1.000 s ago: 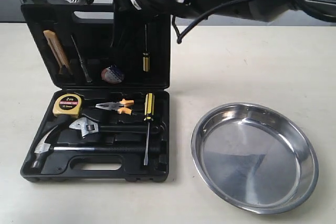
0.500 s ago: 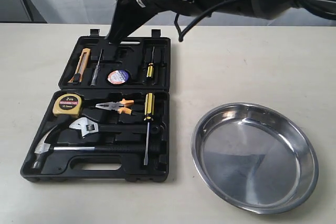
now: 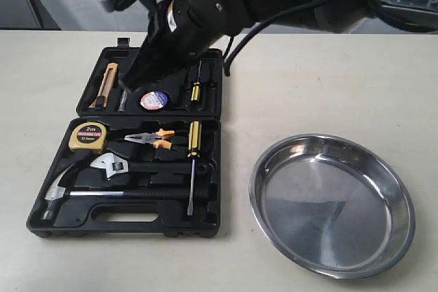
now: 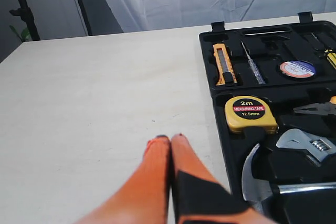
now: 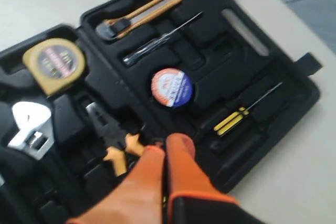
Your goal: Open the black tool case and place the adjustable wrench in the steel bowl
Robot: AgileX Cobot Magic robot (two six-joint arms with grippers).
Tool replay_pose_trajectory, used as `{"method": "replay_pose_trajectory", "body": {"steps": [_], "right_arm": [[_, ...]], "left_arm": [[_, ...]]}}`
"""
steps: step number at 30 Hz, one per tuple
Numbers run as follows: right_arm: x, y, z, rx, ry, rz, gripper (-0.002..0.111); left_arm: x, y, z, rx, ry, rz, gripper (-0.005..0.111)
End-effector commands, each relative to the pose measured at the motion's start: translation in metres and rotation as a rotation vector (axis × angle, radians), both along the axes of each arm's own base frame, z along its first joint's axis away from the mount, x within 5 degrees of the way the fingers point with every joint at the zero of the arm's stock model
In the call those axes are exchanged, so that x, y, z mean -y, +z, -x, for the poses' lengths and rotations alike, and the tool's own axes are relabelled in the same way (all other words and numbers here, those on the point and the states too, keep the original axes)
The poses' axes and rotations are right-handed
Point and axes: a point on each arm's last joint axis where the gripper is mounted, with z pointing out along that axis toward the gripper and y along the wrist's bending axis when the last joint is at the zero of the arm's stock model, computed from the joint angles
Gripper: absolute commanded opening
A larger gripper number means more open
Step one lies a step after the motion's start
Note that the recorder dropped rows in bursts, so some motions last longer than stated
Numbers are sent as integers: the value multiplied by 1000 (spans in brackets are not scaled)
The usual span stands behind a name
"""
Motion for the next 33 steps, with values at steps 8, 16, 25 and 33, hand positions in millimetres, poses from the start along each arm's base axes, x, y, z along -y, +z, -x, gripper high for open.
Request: {"method": "replay_pose_trajectory", "body": {"steps": [8,16,25,33], "right_arm": [[-43,-63,-8,-272,89,-106,-1],[-86,-75,37,-524,565,-93,-1],[11,-85,20,-452,27,17,-1],[-7,-59,-20,-417,212,21,-1]], "left_arm": [[0,2,0,14,1,0,0],[0,2,0,14,1,0,0],[0,2,0,14,1,0,0],[0,2,0,14,1,0,0]]}}
